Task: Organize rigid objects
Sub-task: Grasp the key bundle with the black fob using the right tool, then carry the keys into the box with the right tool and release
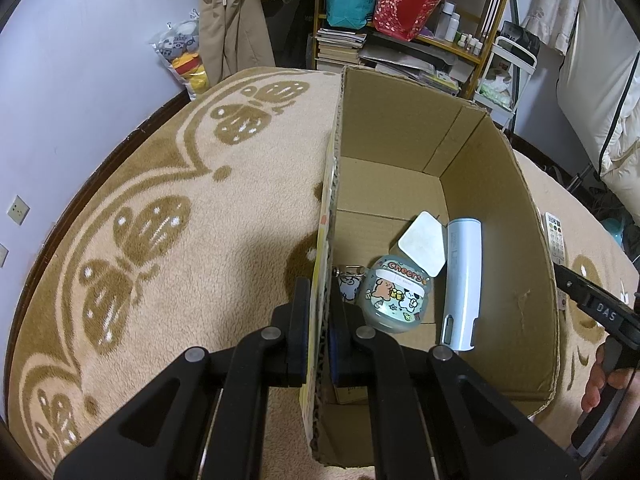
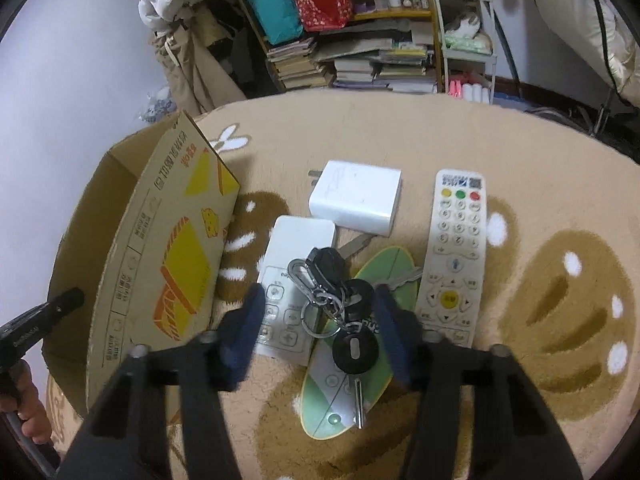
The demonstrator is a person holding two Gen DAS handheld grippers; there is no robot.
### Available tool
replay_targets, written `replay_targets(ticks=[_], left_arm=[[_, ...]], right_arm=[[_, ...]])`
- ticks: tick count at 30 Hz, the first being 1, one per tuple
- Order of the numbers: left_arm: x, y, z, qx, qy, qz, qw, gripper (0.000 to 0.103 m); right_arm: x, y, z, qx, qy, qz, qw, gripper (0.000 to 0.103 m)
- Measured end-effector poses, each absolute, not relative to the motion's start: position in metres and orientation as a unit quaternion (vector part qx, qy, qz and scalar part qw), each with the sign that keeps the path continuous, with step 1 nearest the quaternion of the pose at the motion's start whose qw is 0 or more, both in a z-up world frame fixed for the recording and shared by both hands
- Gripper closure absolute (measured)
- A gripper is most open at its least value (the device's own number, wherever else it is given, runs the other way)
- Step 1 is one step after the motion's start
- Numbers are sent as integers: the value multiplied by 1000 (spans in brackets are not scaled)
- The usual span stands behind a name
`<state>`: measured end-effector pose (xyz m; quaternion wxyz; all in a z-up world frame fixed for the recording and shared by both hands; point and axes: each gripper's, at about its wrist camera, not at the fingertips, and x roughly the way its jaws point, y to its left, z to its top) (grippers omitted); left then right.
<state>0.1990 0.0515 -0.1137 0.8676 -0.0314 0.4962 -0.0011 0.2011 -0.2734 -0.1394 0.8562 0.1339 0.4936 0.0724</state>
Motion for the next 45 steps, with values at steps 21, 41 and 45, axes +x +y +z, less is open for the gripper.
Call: replay_targets(ticks=[21,41,45], left_arm=[[200,49,-113,-28,496,-2,868,95],[200,48,-113,-19,494,-2,869,95],[199,48,-113,-20,494,-3,869,95]], right_arm=[[208,-266,-153,130,485,71,862,85],[200,-258,-86,135,402,98,900,98],[197,-246,-60,144,369,129,909,98]])
